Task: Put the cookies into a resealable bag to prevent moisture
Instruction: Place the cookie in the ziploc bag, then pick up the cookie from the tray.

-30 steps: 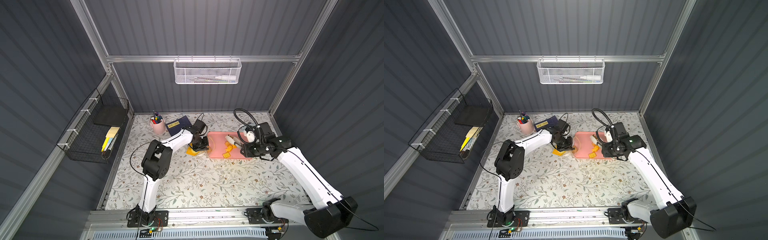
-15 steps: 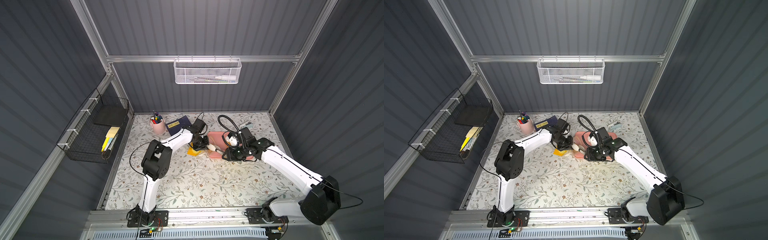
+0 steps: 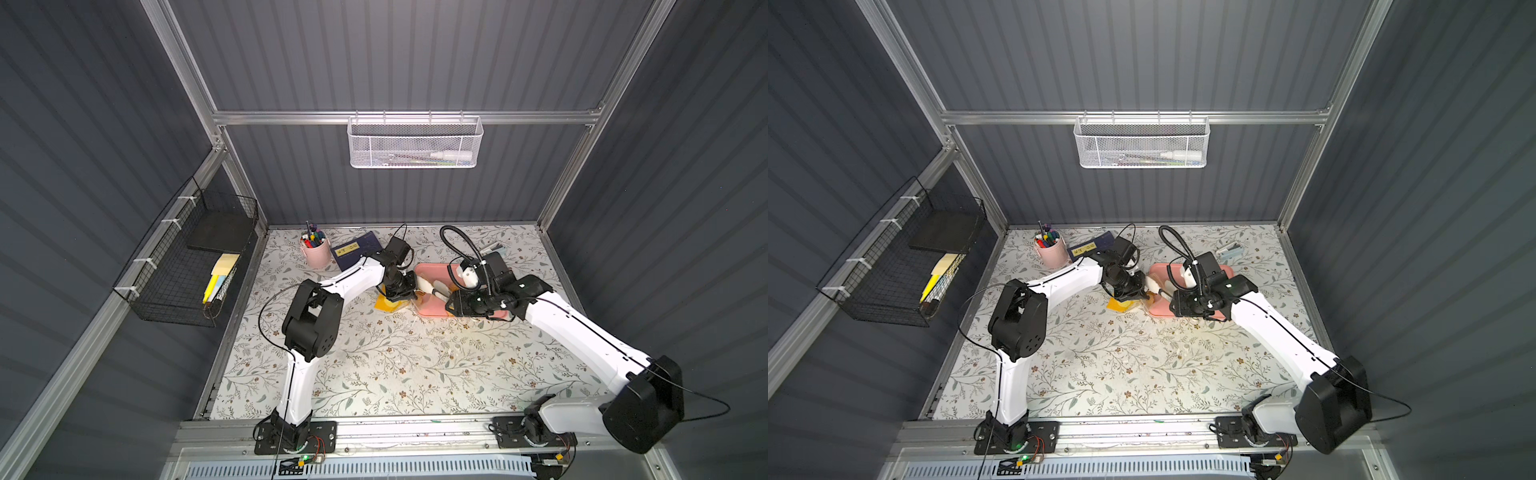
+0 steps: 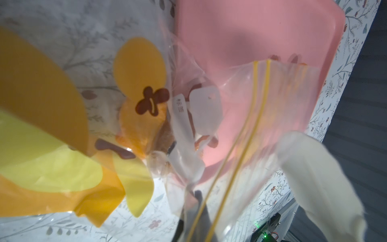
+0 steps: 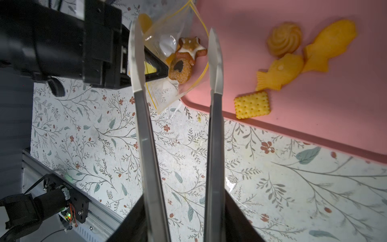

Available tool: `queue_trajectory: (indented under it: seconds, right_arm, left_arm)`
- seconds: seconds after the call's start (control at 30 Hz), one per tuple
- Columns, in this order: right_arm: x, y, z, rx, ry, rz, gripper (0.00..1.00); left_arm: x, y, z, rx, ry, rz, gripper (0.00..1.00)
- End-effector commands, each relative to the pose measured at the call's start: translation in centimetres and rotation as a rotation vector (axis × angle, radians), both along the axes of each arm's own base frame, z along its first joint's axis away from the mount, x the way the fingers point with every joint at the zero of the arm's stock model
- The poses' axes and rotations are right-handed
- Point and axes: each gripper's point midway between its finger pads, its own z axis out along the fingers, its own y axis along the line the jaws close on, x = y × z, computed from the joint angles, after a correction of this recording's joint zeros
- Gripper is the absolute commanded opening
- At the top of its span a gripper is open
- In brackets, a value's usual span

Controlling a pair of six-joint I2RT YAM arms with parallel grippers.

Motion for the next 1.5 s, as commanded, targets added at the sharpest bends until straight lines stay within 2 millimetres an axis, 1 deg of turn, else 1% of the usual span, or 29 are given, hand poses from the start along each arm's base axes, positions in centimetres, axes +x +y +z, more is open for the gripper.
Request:
queue_trajectory:
  seconds: [0.0,0.03,0.07,0.17,0.27,0.37,0.53,0.63,0.73,0.87,1.0,1.13,1.2,1.33,1.4,1.47]
  right_arm:
    - [-0.3,-2.4,3.7,-0.018,-0.109,-0.039,0.5]
    - [-0.5,-3.7,3.7,-0.053,-0.112,-0.059,0.5]
    - [-0.8,-5.1,3.2,-0.098,-0.098,-0.081,0.5]
    - [-0.8,-8.7,1.3,-0.236,-0.044,-0.144,0.5]
    - [0.1,-10.3,-0.9,-0.355,0.009,-0.159,0.5]
    - [1.5,-10.6,-2.1,-0.407,0.031,-0.163,0.5]
    - [4.2,-10.7,-3.2,-0.46,0.031,-0.196,0.49]
    - [4.9,-11.2,-4.0,-0.509,0.061,-0.21,0.49]
    - [4.9,-12.0,-4.5,-0.56,0.078,-0.223,0.49]
    - [4.3,-13.3,-4.9,-0.626,0.106,-0.23,0.49]
    - [3.9,-13.9,-4.5,-0.638,0.099,-0.241,0.49]
    - [3.7,-14.8,-3.7,-0.673,0.091,-0.269,0.49]
    - [3.8,-14.7,-3.1,-0.66,0.074,-0.27,0.49]
    - [4.1,-13.0,-2.5,-0.546,0.034,-0.246,0.5]
    - [4.2,-12.6,-2.8,-0.528,0.039,-0.238,0.5]
    - [4.0,-12.6,-3.9,-0.538,0.072,-0.228,0.5]
  left_arm:
    - [0.5,-0.3,0.7,-0.013,-0.012,0.004,0.0]
    - [0.5,-0.4,0.7,-0.017,-0.013,0.003,0.0]
    - [0.6,-0.4,0.9,-0.019,-0.017,0.004,0.0]
    - [0.6,-0.3,1.2,-0.019,-0.027,0.004,0.0]
    - [0.5,-0.1,1.3,-0.014,-0.029,0.004,0.0]
    - [0.3,0.1,1.4,-0.009,-0.031,0.007,0.0]
    - [0.3,0.2,1.4,-0.005,-0.032,0.008,0.0]
    - [0.3,0.2,1.2,-0.004,-0.029,0.006,0.0]
    - [0.3,0.1,1.1,-0.007,-0.026,0.004,0.0]
    - [0.3,-0.1,0.9,-0.014,-0.02,-0.001,0.0]
    - [0.4,-0.2,0.7,-0.019,-0.019,-0.003,0.0]
    - [0.4,-0.4,0.9,-0.029,-0.019,-0.006,0.0]
    - [0.3,-0.3,1.0,-0.027,-0.023,-0.005,0.0]
    - [0.1,0.0,1.0,-0.019,-0.024,-0.003,0.0]
    - [0.1,0.0,0.9,-0.019,-0.023,-0.004,0.0]
    - [0.2,-0.1,1.0,-0.022,-0.025,-0.002,0.0]
